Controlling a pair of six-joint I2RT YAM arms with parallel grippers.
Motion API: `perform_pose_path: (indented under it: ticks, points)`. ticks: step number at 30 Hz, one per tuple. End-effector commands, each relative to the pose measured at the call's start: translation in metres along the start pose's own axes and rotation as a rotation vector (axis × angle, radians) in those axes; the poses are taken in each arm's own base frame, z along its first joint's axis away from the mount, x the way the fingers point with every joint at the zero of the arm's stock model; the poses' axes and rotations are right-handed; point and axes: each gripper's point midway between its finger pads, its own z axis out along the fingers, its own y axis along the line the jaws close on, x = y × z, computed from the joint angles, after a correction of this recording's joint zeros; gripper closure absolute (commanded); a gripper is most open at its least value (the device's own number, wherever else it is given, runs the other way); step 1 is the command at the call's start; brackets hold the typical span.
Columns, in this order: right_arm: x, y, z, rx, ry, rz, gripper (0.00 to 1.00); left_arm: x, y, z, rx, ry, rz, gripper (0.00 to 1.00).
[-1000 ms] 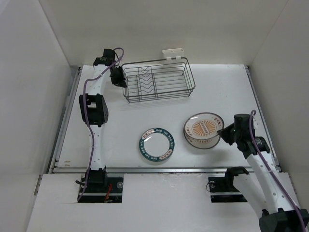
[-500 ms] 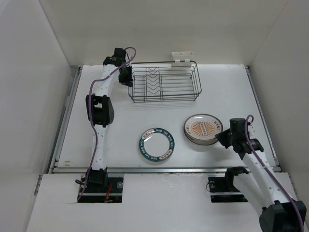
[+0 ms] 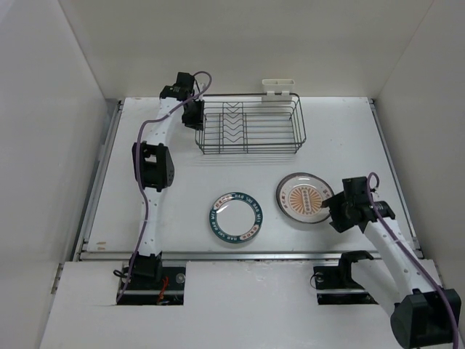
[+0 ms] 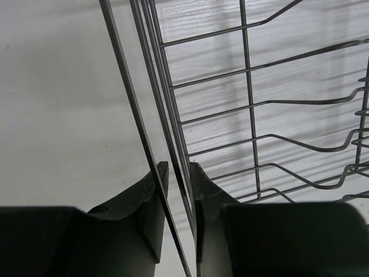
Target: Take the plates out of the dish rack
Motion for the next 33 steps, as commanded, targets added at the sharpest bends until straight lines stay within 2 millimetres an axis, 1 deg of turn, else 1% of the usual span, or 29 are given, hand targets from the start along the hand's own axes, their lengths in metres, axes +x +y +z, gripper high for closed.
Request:
perform_pose_path:
  ticks: [1,3,4,5,7,9,10,11,13,14,15,16,17,18,19,20,21,22,23,24,25,26,27,28,29,30,31,32,33]
  points:
    - [-0.008,0.009,-0.016,0.023,-0.003,-0.012,0.33,-0.023,-0.011,-0.015,0.014,-0.081,0.061,0.81]
    - [-0.010,0.008,-0.016,0.037,-0.010,-0.036,0.33,-0.025,-0.011,-0.020,0.005,-0.091,0.062,0.80]
    - [-0.014,0.011,-0.018,0.030,-0.023,-0.035,0.33,-0.027,-0.017,-0.023,0.010,-0.099,0.081,0.78]
    - [-0.016,0.010,-0.018,0.034,-0.033,-0.049,0.33,-0.027,-0.016,-0.023,0.010,-0.099,0.091,0.76]
    - [-0.018,0.016,-0.017,0.009,-0.043,-0.056,0.33,-0.027,-0.021,-0.028,0.003,-0.099,0.111,0.73]
    - [-0.020,0.021,-0.017,-0.011,-0.051,-0.053,0.33,-0.026,-0.024,-0.027,-0.002,-0.098,0.118,0.68]
    - [-0.027,0.029,-0.020,-0.027,-0.079,-0.065,0.33,-0.032,-0.026,-0.044,-0.012,-0.125,0.121,0.51]
    - [-0.030,0.036,-0.024,-0.044,-0.086,-0.063,0.33,-0.032,-0.026,-0.044,-0.012,-0.125,0.121,0.51]
    - [-0.041,0.041,-0.036,-0.046,-0.126,-0.104,0.33,-0.038,-0.021,-0.056,-0.050,-0.151,0.122,0.43]
    - [-0.055,0.042,-0.042,-0.033,-0.189,-0.113,0.33,-0.045,-0.022,-0.071,-0.061,-0.182,0.125,0.35]
    - [-0.070,0.058,-0.062,-0.070,-0.246,-0.116,0.33,-0.048,-0.022,-0.081,-0.074,-0.202,0.125,0.32]
    - [-0.079,0.059,-0.070,-0.052,-0.279,-0.158,0.33,-0.053,-0.021,-0.092,-0.087,-0.225,0.126,0.28]
    - [-0.090,0.066,-0.082,-0.065,-0.322,-0.172,0.31,-0.061,-0.021,-0.116,-0.111,-0.272,0.127,0.22]
    - [-0.108,0.085,-0.107,-0.112,-0.394,-0.177,0.17,-0.063,-0.021,-0.127,-0.122,-0.290,0.116,0.00]
    - [-0.115,0.095,-0.116,-0.124,-0.417,-0.202,0.00,-0.066,-0.022,-0.140,-0.133,-0.317,0.116,0.00]
    - [-0.121,0.102,-0.126,-0.135,-0.436,-0.262,0.00,-0.069,-0.018,-0.154,-0.166,-0.341,0.103,0.00]
    - [-0.127,0.111,-0.136,-0.152,-0.453,-0.287,0.00,-0.077,-0.020,-0.187,-0.182,-0.413,0.102,0.00]
    - [-0.136,0.127,-0.156,-0.198,-0.487,-0.294,0.00,-0.079,-0.019,-0.201,-0.202,-0.442,0.099,0.00]
    - [-0.139,0.128,-0.156,-0.162,-0.484,-0.335,0.00,-0.076,-0.015,-0.211,-0.230,-0.448,0.092,0.00]
    - [-0.141,0.131,-0.160,-0.159,-0.485,-0.348,0.00,-0.079,-0.008,-0.247,-0.298,-0.520,0.075,0.00]
    - [-0.147,0.138,-0.172,-0.169,-0.506,-0.348,0.00,-0.077,0.008,-0.263,-0.351,-0.539,0.049,0.00]
    - [-0.146,0.135,-0.170,-0.138,-0.489,-0.369,0.00,-0.071,0.020,-0.272,-0.399,-0.538,0.030,0.00]
    - [-0.149,0.134,-0.176,-0.130,-0.501,-0.391,0.00,-0.069,0.033,-0.287,-0.447,-0.563,0.005,0.00]
    - [-0.149,0.133,-0.176,-0.117,-0.495,-0.404,0.00,-0.062,0.061,-0.323,-0.561,-0.608,-0.053,0.00]
    - [-0.150,0.133,-0.182,-0.121,-0.498,-0.403,0.00,-0.054,0.077,-0.337,-0.630,-0.614,-0.086,0.00]
    - [-0.148,0.127,-0.183,-0.107,-0.490,-0.417,0.00,-0.043,0.094,-0.345,-0.701,-0.598,-0.116,0.00]
    - [-0.150,0.125,-0.190,-0.109,-0.506,-0.410,0.00,-0.030,0.113,-0.374,-0.814,-0.615,-0.153,0.00]
    - [-0.151,0.123,-0.194,-0.117,-0.514,-0.415,0.00,-0.016,0.134,-0.388,-0.888,-0.591,-0.178,0.00]
    - [-0.150,0.118,-0.203,-0.137,-0.528,-0.407,0.00,-0.002,0.147,-0.388,-0.938,-0.549,-0.187,0.00]
